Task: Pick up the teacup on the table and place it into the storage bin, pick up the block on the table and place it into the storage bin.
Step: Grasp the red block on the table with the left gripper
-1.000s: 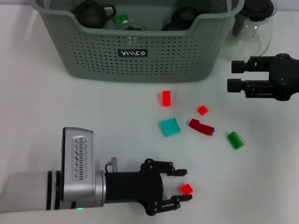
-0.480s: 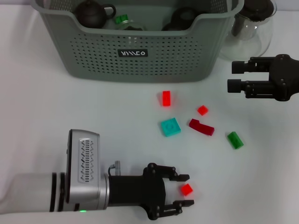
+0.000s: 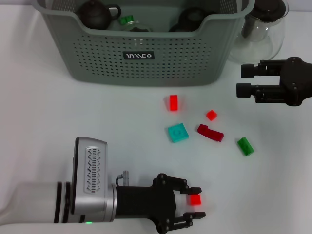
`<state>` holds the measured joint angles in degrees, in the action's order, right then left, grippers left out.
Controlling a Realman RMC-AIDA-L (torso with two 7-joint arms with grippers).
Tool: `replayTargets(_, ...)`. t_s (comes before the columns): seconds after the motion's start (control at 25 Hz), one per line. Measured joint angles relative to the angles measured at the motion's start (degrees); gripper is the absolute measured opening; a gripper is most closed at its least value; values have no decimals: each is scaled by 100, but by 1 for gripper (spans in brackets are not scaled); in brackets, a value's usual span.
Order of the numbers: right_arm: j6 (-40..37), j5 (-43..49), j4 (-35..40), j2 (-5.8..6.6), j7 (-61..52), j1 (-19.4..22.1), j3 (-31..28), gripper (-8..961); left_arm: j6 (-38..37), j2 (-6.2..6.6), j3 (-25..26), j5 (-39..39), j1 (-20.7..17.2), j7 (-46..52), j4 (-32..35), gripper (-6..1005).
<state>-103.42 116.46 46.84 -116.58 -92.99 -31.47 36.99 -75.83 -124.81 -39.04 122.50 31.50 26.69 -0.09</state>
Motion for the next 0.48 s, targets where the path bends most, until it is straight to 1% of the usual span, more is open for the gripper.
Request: replayTargets(0.48,-3,-1,0,-5,0,23,4,681,154,0,52,-44,6,-6,-18,443)
